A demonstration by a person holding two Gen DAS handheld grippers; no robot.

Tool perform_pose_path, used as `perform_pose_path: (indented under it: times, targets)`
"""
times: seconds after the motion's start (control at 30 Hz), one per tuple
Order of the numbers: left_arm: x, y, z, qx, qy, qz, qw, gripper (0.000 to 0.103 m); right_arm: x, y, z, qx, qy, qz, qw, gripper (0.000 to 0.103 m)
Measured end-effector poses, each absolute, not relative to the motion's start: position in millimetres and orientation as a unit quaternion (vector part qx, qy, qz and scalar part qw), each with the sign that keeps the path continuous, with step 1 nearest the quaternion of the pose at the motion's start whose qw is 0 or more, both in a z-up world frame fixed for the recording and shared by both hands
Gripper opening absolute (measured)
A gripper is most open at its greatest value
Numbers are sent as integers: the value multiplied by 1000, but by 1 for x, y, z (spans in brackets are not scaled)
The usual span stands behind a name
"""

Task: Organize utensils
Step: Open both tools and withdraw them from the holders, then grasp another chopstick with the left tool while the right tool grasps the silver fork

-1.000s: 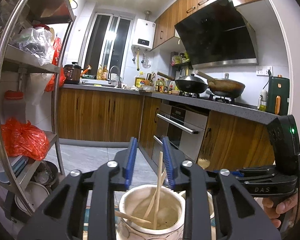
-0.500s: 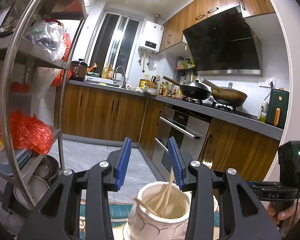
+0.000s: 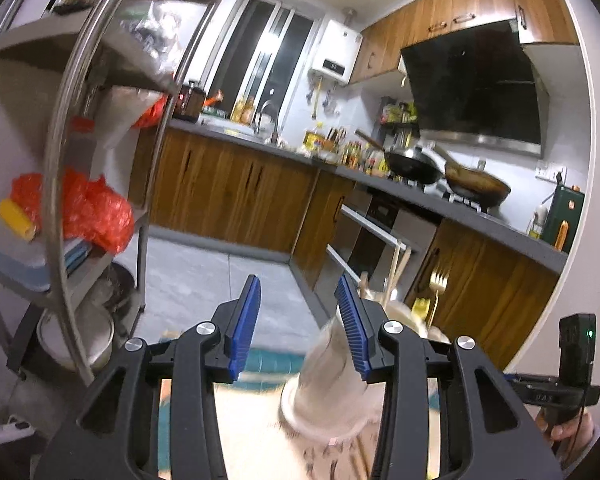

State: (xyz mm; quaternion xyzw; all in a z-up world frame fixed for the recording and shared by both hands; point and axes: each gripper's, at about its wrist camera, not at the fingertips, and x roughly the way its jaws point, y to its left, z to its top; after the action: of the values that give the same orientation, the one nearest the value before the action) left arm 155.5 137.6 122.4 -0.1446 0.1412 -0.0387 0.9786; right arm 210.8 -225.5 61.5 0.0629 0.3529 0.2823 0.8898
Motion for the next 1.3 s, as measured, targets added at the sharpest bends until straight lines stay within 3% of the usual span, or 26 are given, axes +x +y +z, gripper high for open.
perform_pose_path:
  times: [0.47, 1.07, 1.3]
  targets:
    - [133, 110, 57, -103, 275, -76, 953, 40, 162, -229, 16, 14, 422, 251, 871, 29]
    - [125, 37, 5, -10, 382, -137, 914, 40, 146, -208, 1, -39, 436, 244, 865, 29]
    - [124, 28, 0, 12, 394, -141, 908, 37, 149, -209, 2, -57, 438, 259, 859, 21]
